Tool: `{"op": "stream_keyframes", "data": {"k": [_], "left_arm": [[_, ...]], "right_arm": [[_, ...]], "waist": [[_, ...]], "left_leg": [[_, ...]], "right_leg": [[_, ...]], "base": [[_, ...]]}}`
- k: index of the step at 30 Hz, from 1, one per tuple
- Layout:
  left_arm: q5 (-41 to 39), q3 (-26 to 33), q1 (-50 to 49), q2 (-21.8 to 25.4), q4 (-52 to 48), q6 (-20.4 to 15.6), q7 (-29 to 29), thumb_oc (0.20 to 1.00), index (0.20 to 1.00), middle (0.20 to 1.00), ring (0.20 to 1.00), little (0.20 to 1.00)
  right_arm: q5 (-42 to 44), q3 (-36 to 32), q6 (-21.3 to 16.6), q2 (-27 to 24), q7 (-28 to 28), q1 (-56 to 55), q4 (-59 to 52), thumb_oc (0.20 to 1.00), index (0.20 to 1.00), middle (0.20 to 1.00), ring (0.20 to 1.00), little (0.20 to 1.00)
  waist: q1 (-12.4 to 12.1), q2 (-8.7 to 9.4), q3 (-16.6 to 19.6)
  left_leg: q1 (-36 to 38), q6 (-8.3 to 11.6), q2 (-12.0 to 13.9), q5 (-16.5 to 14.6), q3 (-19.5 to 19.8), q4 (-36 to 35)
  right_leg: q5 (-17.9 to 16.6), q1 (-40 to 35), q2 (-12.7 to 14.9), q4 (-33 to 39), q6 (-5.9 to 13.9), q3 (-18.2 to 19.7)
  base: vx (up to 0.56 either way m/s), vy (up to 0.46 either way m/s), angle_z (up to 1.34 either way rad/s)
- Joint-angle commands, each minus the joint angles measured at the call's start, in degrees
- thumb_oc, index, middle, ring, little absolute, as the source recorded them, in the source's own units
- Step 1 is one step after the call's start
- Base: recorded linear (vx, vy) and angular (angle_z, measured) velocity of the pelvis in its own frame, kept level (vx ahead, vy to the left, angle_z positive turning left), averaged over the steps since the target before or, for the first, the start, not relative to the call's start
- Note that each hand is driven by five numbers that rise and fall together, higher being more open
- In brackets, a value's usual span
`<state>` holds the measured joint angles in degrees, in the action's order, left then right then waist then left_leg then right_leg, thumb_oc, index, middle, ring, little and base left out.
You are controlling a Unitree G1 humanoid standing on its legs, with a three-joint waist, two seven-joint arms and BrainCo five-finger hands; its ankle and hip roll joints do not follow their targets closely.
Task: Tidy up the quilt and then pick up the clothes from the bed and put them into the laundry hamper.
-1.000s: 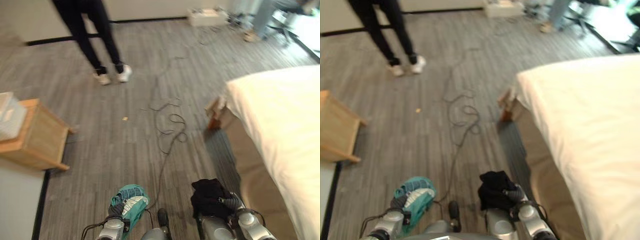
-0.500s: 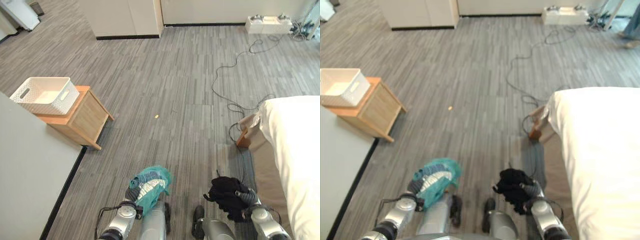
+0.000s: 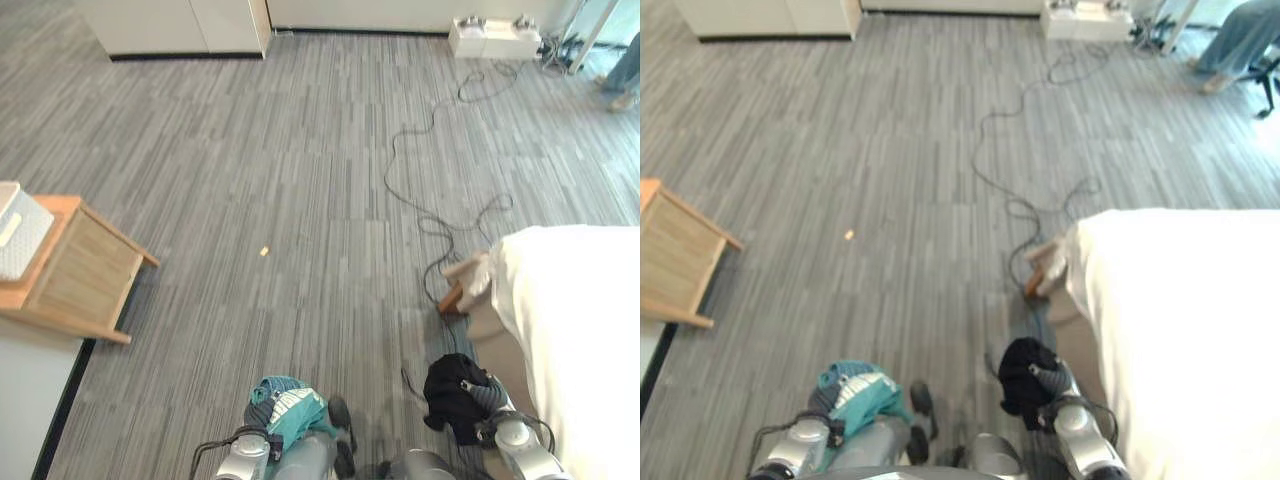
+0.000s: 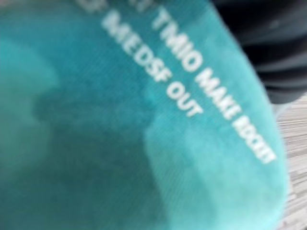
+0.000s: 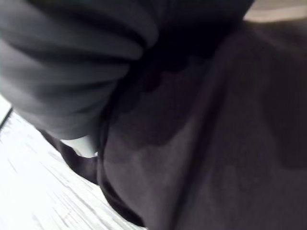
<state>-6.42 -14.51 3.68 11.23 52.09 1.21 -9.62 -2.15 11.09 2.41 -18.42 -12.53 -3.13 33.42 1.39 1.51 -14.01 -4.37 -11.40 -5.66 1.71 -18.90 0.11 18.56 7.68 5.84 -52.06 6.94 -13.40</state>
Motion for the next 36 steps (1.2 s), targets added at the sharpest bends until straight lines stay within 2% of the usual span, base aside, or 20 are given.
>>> {"op": "stream_keyframes", "data": {"k": [1, 4, 5, 9, 10, 11, 13, 15, 16, 19, 20, 21, 22, 24, 25, 29, 30, 33, 34, 36], "left_arm": [[1.2, 0.9, 3.3, 2.6, -3.0, -1.9, -2.3, 0.2, 0.2, 0.2, 0.2, 0.2], [1.9, 0.4, 4.2, 2.2, -2.6, -2.2, -2.9, 0.2, 0.2, 0.2, 0.2, 0.2], [3.0, 0.4, 5.3, 2.2, -1.6, -2.6, -2.8, 0.2, 0.2, 0.2, 0.2, 0.2], [4.8, 0.7, 5.7, 2.2, 0.0, -3.1, -2.8, 0.2, 0.2, 0.2, 0.2, 0.2], [4.6, 0.8, 5.0, 1.5, 0.7, -3.0, -2.8, 0.2, 0.2, 0.2, 0.2, 0.2], [3.1, 1.3, 4.2, 1.1, 0.3, -3.0, -2.6, 0.2, 0.2, 0.2, 0.2, 0.2], [1.4, 1.8, 3.3, 1.2, -0.6, -3.0, -2.3, 0.2, 0.2, 0.2, 0.2, 0.2], [0.8, 2.0, 3.1, 1.5, -1.7, -2.8, -2.5, 0.2, 0.2, 0.2, 0.2, 0.2], [0.8, 2.3, 2.8, 1.9, -2.8, -2.8, -2.7, 0.2, 0.2, 0.2, 0.2, 0.2], [0.5, 3.4, 1.3, 1.7, -3.3, -2.9, -2.6, 0.2, 0.2, 0.2, 0.2, 0.2], [0.8, 4.2, -0.1, 1.4, -2.9, -3.0, -2.5, 0.2, 0.2, 0.2, 0.2, 0.2], [0.8, 4.2, -0.1, 1.4, -2.9, -3.0, -2.5, 0.2, 0.2, 0.2, 0.2, 0.2], [2.1, 4.7, -1.6, 1.1, -1.7, -2.7, -2.4, 0.2, 0.2, 0.2, 0.2, 0.2], [2.8, 5.1, -2.0, 1.0, -1.1, -2.4, -2.4, 0.2, 0.2, 0.2, 0.2, 0.2], [2.9, 5.9, -2.4, 0.5, 1.2, -1.6, -2.4, 0.2, 0.2, 0.2, 0.2, 0.2], [1.6, 6.6, -2.3, -0.2, 4.8, -1.0, -2.7, 0.2, 0.2, 0.2, 0.2, 0.2], [1.0, 6.7, -1.9, 0.0, 4.0, -0.8, -2.7, 0.2, 0.2, 0.2, 0.2, 0.2], [0.8, 6.3, -0.9, 0.7, 3.2, -0.6, -3.5, 0.2, 0.2, 0.2, 0.2, 0.2], [1.2, 5.6, 0.2, 1.1, 3.0, -0.5, -4.0, 0.2, 0.2, 0.2, 0.2, 0.2], [2.2, 3.9, 1.4, 1.2, 2.5, -0.8, -4.3, 0.2, 0.2, 0.2, 0.2, 0.2]], "right_arm": [[0.7, -2.1, -2.6, -0.8, -0.6, 4.9, -4.3, 0.2, 0.2, 0.2, 0.2, 0.2], [0.6, -2.3, -3.0, -1.0, -0.4, 3.8, -5.5, 0.2, 0.2, 0.2, 0.2, 0.2], [-0.3, -2.5, -3.0, -1.9, -0.6, 2.7, -6.7, 0.2, 0.2, 0.2, 0.2, 0.2], [-2.5, -1.0, -2.4, -2.1, 0.2, 2.0, -6.0, 0.2, 0.2, 0.2, 0.2, 0.2], [-2.7, 0.1, -2.5, -2.0, 0.6, 1.7, -5.3, 0.2, 0.2, 0.2, 0.2, 0.2], [-3.5, 1.0, -2.7, -2.9, 1.0, 2.0, -4.3, 0.2, 0.2, 0.2, 0.2, 0.2], [-5.9, 1.3, -2.5, -5.1, 0.1, 3.2, -4.9, 0.2, 0.2, 0.2, 0.2, 0.2], [-7.2, 1.2, -2.3, -5.9, -0.4, 3.3, -5.9, 0.2, 0.2, 0.2, 0.2, 0.2], [-9.5, 1.5, -1.8, -7.4, 0.0, 3.6, -6.5, 0.2, 0.2, 0.2, 0.2, 0.2], [-10.6, 1.8, -1.6, -8.3, 0.9, 3.4, -7.0, 0.2, 0.2, 0.2, 0.2, 0.2], [-11.6, 1.8, -1.9, -8.8, 1.2, 3.6, -6.4, 0.2, 0.2, 0.2, 0.2, 0.2], [-11.6, 1.8, -1.9, -8.8, 1.2, 3.6, -6.4, 0.2, 0.2, 0.2, 0.2, 0.2], [-12.9, 1.7, -2.1, -9.1, 1.1, 3.7, -5.7, 0.2, 0.2, 0.2, 0.2, 0.2], [-13.6, 1.6, -2.2, -9.3, 0.9, 3.8, -5.3, 0.2, 0.2, 0.2, 0.2, 0.2], [-14.1, 1.6, -1.9, -8.7, 1.0, 3.8, -4.9, 0.2, 0.2, 0.2, 0.2, 0.2], [-13.7, 1.5, -1.8, -6.2, 0.5, 3.2, -2.7, 0.2, 0.2, 0.2, 0.2, 0.2], [-12.9, 1.0, -1.6, -4.5, 0.7, 2.5, -3.2, 0.2, 0.2, 0.2, 0.2, 0.2], [-11.9, 0.0, -1.6, -3.5, 0.3, 1.7, -3.9, 0.2, 0.2, 0.2, 0.2, 0.2], [-10.9, -0.3, -1.5, -3.1, 0.4, 1.4, -3.9, 0.2, 0.2, 0.2, 0.2, 0.2], [-9.9, -0.4, -1.6, -3.2, 0.1, 0.2, -4.2, 0.2, 0.2, 0.2, 0.2, 0.2]], "waist": [[0.3, -3.62, -3.5], [2.3, -4.28, -3.7], [4.3, -3.94, -3.6], [5.5, -3.64, -2.5], [5.4, -3.95, -2.2], [4.6, -3.8, -2.7], [2.6, -2.5, -4.5], [1.9, -1.51, -4.7], [0.2, -1.05, -5.1], [-1.5, -1.26, -3.9], [-2.6, -1.78, -2.8], [-2.6, -1.7, -2.8], [-3.6, -2.14, -1.6], [-3.6, -2.37, -1.1], [-3.9, -1.87, 0.6], [-4.3, 0.83, 1.4], [-3.2, 1.44, 0.8], [-1.2, 0.34, 0.0], [0.4, -0.89, -0.9], [2.2, -1.17, -1.7]], "left_leg": [[8.1, 7.59, 5.9, -4.6, 1.1, -2.9], [11.4, 8.98, 5.7, -5.8, 5.2, -4.0], [14.6, 10.97, 5.7, -8.5, 8.3, -5.1], [19.3, 12.25, 6.7, -12.8, 9.8, -3.1], [19.2, 12.7, 7.6, -11.9, 10.8, 1.2], [13.8, 13.91, 9.6, -6.3, 11.2, 20.3], [5.1, 14.01, 11.4, -2.6, 11.3, 37.8], [1.4, 14.07, 13.2, -1.3, 9.8, 42.5], [-3.4, 14.35, 14.3, -3.2, 6.1, 41.4], [-6.1, 13.5, 11.1, -5.5, 2.9, 30.6], [-6.8, 13.03, 9.5, -5.2, -0.5, 20.3], [-6.7, 13.0, 9.4, -5.1, -0.6, 20.0], [-7.1, 14.15, 10.0, -3.7, -6.3, 12.3], [-6.2, 14.07, 10.8, -2.7, -10.4, 8.3], [-3.7, 12.63, 11.5, -2.8, -14.4, 6.0], [-1.6, 8.43, 6.6, -6.3, -11.3, 5.9], [2.7, 6.53, 4.7, -8.6, -10.8, 4.2], [7.9, 5.89, 4.5, -9.3, -7.7, 0.8], [11.8, 6.57, 5.5, -9.5, -4.1, -1.3], [14.3, 8.38, 6.7, -8.7, 0.3, -3.0]], "right_leg": [[-14.9, 1.3, 1.3, 15.9, 2.39, 3.3], [-13.3, 3.9, -0.7, 27.7, 1.34, 4.3], [-16.0, 5.3, -1.0, 45.8, 2.58, 8.3], [-18.8, 6.4, -1.0, 50.0, 3.93, 11.4], [-19.0, 5.7, -1.8, 47.8, 2.87, 11.5], [-18.7, 1.9, -2.1, 47.5, -0.04, 10.1], [-16.8, -2.9, -1.6, 49.5, -2.78, 7.0], [-16.1, -5.2, -1.0, 50.8, -3.88, 5.6], [-14.2, -9.9, -0.4, 53.0, -3.99, 3.6], [-12.3, -13.3, 0.1, 53.4, -3.05, 2.6], [-10.1, -16.0, 0.0, 53.2, -2.05, 1.0], [-10.1, -16.0, 0.1, 53.2, -2.01, 1.0], [-6.5, -19.3, -0.8, 52.5, -1.37, -0.7], [-5.4, -20.5, -1.0, 51.8, -1.17, -2.0], [-4.7, -22.3, -0.8, 49.3, -0.21, -4.7], [-11.7, -19.6, 3.4, 32.7, 4.58, -6.2], [-18.7, -16.6, 5.6, 20.7, 7.17, -4.8], [-20.0, -9.2, 6.2, 10.1, 6.77, -2.0], [-16.9, -3.0, 5.6, 9.6, 4.82, -0.2], [-15.5, 1.0, 3.9, 19.6, 2.37, 2.2]], "base": [[0.59, -0.002, 1.13], [0.59, -0.125, 1.2], [0.47, -0.149, 0.74], [0.63, -0.163, 0.79], [0.56, -0.341, 0.47], [0.66, -0.458, 0.84], [0.37, -0.375, 0.89], [0.33, -0.259, 0.35], [0.59, -0.254, 0.39], [0.45, -0.005, 0.53], [0.53, 0.078, 0.36], [0.73, 0.077, 0.2], [0.4, 0.031, 0.13], [0.56, 0.097, 0.41], [0.73, 0.191, 0.94], [0.54, 0.245, 1.14], [0.59, 0.242, 0.68], [0.56, 0.146, 1.35], [0.68, -0.082, 0.9], [0.74, -0.182, 0.71]]}}
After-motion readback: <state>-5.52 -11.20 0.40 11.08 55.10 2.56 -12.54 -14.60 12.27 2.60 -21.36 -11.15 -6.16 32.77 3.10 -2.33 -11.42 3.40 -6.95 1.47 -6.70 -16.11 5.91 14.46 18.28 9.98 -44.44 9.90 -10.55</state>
